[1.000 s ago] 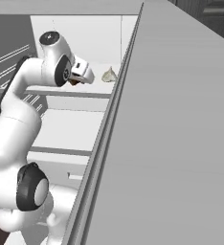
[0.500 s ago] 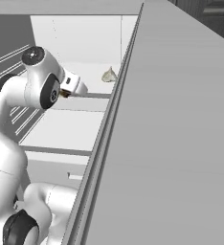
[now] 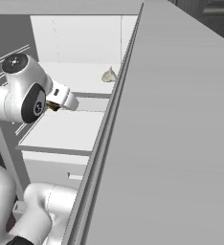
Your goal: Gather the sweet potato and garlic from the fridge and place them on a tray on the dining counter. Then gather the fish and steak from the fridge and place them on the other tray.
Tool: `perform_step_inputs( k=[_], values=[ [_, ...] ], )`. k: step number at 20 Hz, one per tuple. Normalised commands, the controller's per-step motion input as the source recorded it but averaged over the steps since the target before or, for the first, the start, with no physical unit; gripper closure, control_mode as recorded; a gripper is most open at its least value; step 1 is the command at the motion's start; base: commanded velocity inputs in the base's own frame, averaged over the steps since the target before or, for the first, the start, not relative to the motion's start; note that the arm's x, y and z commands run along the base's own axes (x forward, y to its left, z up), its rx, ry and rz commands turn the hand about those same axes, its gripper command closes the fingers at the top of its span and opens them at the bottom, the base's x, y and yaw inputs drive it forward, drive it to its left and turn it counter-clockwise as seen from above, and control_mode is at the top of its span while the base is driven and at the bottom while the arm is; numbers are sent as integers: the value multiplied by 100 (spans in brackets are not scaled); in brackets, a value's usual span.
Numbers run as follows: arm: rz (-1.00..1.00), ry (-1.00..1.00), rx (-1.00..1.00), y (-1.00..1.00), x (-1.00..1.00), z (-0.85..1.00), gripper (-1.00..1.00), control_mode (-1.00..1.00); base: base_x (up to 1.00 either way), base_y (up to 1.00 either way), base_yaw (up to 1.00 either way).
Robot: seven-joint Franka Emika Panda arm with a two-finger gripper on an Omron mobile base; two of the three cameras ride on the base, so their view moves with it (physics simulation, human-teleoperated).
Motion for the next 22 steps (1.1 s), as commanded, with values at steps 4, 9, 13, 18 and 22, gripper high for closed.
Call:
perform_step_inputs(
  k=[4,9,13,18,22],
  values=[
    [0,12,0,11,-55,-7,100,-100,0,0,0],
    [0,5,0,13,-42,-17,100,-100,0,0,0],
    [1,3,0,7,-5,-4,100,-100,0,0,0],
    [0,0,0,5,-6,-2,100,100,-13,14,0],
    [0,0,0,0,0,0,100,100,-34,49,0]
  ],
)
